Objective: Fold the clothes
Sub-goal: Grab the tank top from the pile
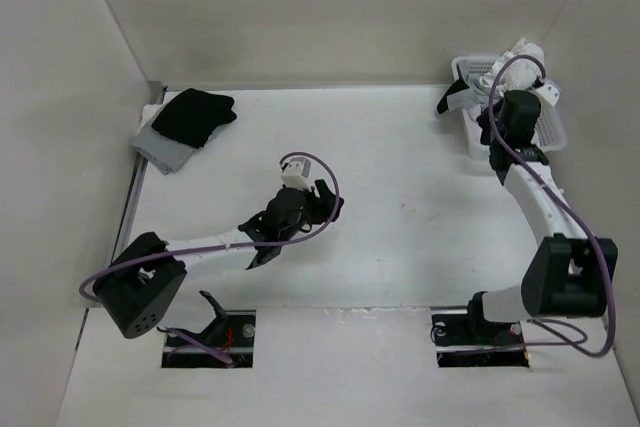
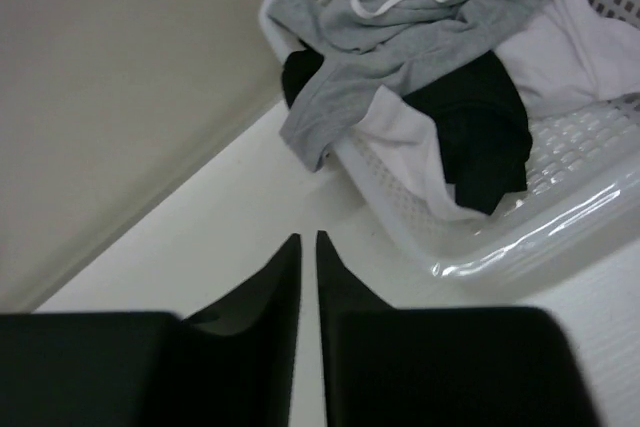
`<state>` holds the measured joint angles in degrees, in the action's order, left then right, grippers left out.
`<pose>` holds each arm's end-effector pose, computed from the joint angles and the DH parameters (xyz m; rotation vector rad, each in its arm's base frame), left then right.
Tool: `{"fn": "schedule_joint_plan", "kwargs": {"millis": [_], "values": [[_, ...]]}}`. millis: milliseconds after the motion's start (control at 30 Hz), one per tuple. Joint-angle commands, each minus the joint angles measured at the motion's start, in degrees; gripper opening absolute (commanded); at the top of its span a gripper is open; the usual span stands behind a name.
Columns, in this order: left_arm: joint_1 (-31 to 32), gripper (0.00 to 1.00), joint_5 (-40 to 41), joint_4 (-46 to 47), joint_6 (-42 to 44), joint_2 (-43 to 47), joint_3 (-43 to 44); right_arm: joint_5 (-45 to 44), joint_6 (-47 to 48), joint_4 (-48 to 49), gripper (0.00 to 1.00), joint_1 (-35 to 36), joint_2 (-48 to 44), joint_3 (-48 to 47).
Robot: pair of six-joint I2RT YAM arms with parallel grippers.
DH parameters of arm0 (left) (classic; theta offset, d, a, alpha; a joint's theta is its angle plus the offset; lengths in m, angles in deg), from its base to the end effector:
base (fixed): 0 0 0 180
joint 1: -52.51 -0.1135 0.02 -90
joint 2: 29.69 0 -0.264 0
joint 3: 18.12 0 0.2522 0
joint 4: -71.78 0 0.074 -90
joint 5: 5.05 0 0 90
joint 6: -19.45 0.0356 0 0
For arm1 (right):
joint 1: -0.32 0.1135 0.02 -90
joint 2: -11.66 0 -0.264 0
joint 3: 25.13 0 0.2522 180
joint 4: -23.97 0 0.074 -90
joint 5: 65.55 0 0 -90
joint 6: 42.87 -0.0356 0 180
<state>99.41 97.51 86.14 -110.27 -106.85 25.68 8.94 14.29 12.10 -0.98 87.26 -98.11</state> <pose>0.1934 -0.1954 0.1968 -0.0310 1.9792 -0.8075 0.3108 -0.0166 0.3306 0.7124 1.6711 0.1435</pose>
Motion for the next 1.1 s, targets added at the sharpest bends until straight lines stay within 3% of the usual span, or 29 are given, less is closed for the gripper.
{"fn": "schedule_joint_plan", "kwargs": {"millis": [0, 133, 267, 433, 567, 700, 833, 900, 933, 1000, 1067], "values": [[-1.2, 0.58, -0.8, 2.8, 2.0, 2.7, -1.3, 1.2, 0.0, 3.2, 0.0, -5.2, 11.2, -11.7], [-3.2, 0.58, -0.7, 3.5, 2.1, 3.1, -2.4, 2.4, -0.4, 2.5, 0.01, -9.7, 22.5, -21.8], [-4.4, 0.58, -0.8, 5.0, 2.0, 1.4, -2.9, 4.0, 0.1, -0.4, 0.11, -12.8, 32.0, -32.3], [-5.3, 0.58, -1.7, 9.1, 2.2, -3.6, -2.9, 5.0, 2.2, -5.7, 0.41, -16.8, 50.5, -53.1], [-6.2, 0.59, -2.6, 12.4, 1.8, -6.0, -3.2, 6.1, 3.7, -7.8, 0.5, -18.3, 62.3, -67.1], [-6.8, 0.59, -3.1, 13.0, 1.4, -7.4, -3.1, 8.3, 1.8, -9.1, 0.52, -19.2, 69.0, -75.4], [-7.2, 0.59, -3.4, 15.0, 0.8, -9.4, -2.9, 10.7, -1.3, -7.6, 0.48, -19.4, 72.5, -78.6], [-7.1, 0.59, -4.0, 15.6, 0.4, -10.2, -2.6, 12.4, -3.0, -7.5, 0.3, -19.4, 73.9, -80.3], [-6.9, 0.59, -4.6, 15.8, 0.3, -11.0, -2.3, 13.9, -4.5, -6.1, 0.14, -19.5, 73.6, -79.7], [-6.6, 0.59, -4.7, 15.8, 0.2, -11.6, -2.0, 14.3, -4.9, -2.4, 0.04, -19.3, 71.3, -76.1], [-6.4, 0.59, -4.7, 15.8, 0.1, -12.1, -1.8, 14.5, -4.7, 4.8, 0.02, -19.2, 66.4, -68.5]]}}
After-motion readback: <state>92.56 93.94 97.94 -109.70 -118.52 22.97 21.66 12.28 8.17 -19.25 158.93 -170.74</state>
